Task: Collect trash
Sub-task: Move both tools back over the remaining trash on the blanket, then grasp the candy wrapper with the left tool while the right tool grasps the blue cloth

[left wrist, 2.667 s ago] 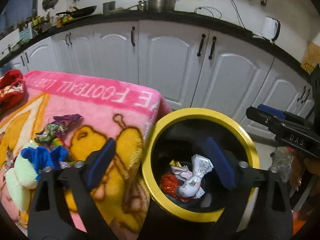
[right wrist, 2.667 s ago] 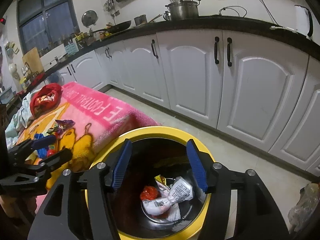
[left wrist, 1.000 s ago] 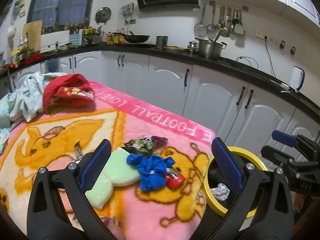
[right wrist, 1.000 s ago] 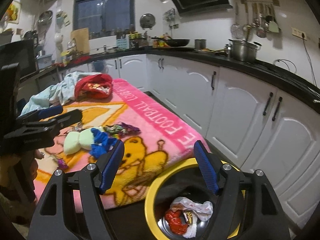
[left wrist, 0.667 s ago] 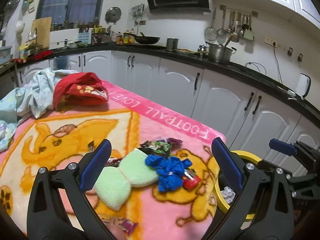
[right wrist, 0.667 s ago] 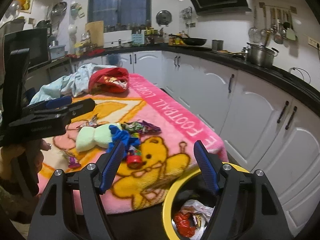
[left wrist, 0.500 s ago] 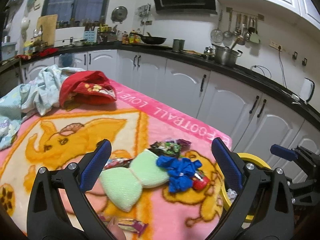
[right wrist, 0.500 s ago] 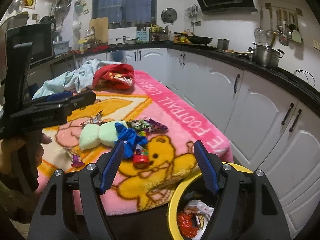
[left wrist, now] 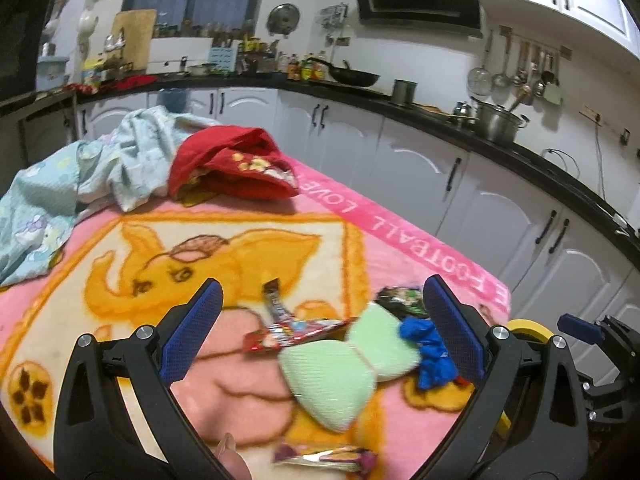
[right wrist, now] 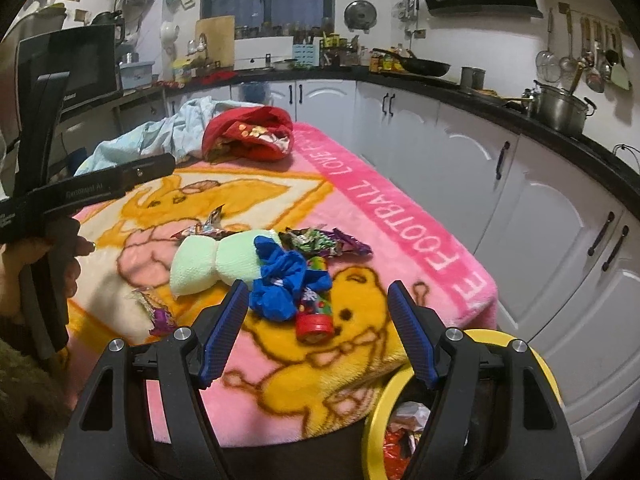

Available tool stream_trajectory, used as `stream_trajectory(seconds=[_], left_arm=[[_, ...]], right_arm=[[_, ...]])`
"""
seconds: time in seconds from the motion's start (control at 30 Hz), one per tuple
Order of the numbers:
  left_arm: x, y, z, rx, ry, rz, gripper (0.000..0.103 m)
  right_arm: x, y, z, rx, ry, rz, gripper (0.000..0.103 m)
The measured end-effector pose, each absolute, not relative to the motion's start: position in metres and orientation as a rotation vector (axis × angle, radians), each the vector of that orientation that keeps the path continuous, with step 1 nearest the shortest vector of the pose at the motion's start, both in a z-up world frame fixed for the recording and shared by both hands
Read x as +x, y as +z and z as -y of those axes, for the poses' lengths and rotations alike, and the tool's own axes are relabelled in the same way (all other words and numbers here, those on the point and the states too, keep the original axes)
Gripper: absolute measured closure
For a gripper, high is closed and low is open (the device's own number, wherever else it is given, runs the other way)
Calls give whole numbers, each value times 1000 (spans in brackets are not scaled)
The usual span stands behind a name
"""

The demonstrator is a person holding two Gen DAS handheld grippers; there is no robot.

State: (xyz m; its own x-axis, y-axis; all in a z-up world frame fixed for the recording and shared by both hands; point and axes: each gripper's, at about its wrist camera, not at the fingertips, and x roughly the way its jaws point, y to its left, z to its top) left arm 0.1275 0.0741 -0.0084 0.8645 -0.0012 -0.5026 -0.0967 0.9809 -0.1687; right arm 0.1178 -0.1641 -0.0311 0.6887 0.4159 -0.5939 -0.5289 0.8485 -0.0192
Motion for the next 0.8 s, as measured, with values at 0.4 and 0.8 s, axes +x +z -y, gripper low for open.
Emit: stream_trajectory(seconds=[0.4,0.8], left_arm=[[139,-28,-133,-296,103,-599,11],[172,-76,-147,-388,-26,-789,27]], right_arm=[[137,-46,129,-220,576,-655,34],[158,-65,106,-229,574,-706,34]])
